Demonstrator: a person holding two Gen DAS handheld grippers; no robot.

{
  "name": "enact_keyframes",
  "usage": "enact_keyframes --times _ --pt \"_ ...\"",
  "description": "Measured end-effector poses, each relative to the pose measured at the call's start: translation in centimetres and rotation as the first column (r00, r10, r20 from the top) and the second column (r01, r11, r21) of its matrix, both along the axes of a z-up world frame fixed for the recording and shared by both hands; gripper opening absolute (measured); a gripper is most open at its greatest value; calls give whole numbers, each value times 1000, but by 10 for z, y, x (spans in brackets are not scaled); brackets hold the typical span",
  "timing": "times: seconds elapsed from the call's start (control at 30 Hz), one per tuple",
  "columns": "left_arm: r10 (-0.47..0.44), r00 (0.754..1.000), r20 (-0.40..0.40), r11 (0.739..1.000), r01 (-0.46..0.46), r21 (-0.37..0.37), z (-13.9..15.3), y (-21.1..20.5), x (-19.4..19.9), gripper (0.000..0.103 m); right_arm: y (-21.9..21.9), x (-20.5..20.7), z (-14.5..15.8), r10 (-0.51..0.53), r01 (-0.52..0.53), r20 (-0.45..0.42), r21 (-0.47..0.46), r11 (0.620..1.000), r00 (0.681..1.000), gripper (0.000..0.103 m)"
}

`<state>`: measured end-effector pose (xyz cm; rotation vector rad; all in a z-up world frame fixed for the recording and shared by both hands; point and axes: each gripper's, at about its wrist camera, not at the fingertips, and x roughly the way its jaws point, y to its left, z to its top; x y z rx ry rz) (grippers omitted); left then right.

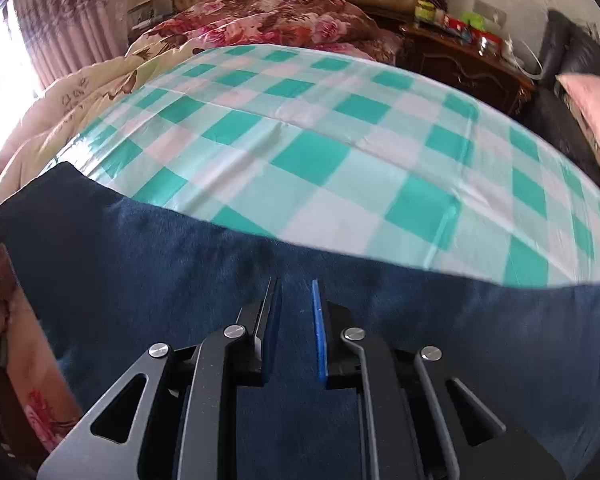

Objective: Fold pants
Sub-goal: 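Grasp the leg hem end of the jeans with the left tool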

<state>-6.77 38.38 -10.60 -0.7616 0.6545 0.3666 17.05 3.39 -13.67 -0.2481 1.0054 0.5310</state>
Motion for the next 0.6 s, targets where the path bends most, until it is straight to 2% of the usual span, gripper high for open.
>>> enact_keyframes --times 0.03,0.07,0.17,0.23,0.4,0.47,0.6 --pt "19 1000 -16 1000 -19 -18 -4 4 1 15 -5 -2 -1 -3 3 -3 -1 1000 1000 12" --pt "32 999 -28 998 -33 -59 -13 10 0 35 -8 -3 -2 -6 6 -5 -2 1000 1000 12" --pt "51 995 -90 987 -64 -148 -40 24 -2 35 -15 -8 -7 -4 3 -10 -13 1000 1000 14" --pt "64 993 -98 982 -81 -173 -47 27 -5 35 -16 -11 -10 5 -5 -8 -23 1000 1000 15" --pt "75 993 -88 974 -92 -207 -49 30 -5 33 -12 -18 -15 30 -30 -12 -23 999 999 15" --pt "61 991 -120 979 -83 -189 -49 30 3 24 -9 -21 -17 38 -38 -21 -18 999 999 17" --pt "71 988 -140 971 -101 -219 -53 35 10 23 -4 -25 -20 49 -49 -19 -22 999 999 20"
